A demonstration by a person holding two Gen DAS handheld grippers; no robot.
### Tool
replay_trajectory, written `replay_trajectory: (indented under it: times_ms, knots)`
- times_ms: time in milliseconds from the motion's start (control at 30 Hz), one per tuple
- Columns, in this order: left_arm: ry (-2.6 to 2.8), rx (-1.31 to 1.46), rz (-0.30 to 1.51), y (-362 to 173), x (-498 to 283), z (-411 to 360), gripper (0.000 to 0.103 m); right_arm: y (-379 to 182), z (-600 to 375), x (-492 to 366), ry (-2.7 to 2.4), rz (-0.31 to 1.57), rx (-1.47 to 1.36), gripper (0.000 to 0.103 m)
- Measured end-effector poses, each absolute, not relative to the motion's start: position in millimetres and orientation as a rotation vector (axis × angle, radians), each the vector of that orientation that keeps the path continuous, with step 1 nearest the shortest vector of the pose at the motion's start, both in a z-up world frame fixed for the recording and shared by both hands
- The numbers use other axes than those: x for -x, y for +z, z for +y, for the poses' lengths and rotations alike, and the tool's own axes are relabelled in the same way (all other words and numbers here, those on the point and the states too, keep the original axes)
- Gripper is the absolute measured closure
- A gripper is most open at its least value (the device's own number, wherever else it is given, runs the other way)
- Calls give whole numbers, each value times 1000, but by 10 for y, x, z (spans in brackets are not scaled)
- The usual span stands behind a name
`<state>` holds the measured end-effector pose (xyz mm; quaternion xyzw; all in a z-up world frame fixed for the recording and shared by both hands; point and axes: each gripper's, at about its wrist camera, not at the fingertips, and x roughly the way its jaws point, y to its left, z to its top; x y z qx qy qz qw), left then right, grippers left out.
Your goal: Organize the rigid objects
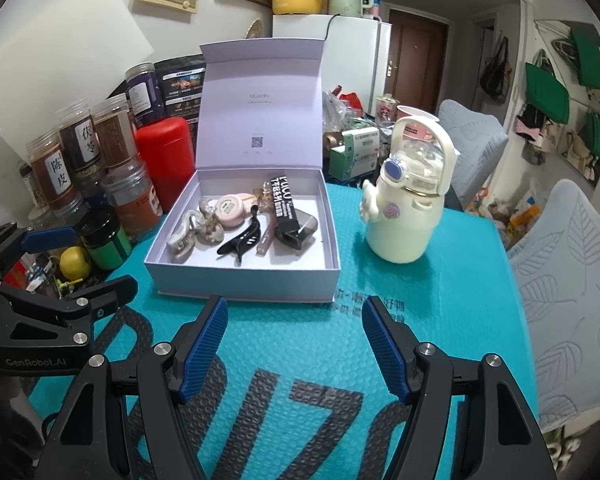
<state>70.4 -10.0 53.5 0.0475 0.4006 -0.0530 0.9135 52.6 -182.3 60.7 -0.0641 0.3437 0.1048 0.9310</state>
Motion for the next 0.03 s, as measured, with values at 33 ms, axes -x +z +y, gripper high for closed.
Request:
replay_trajectory:
  times_ms: [33]
  knots:
    - [-119,-92,833,525,-718,-107,4,605,-1829,-530,213,704,129,33]
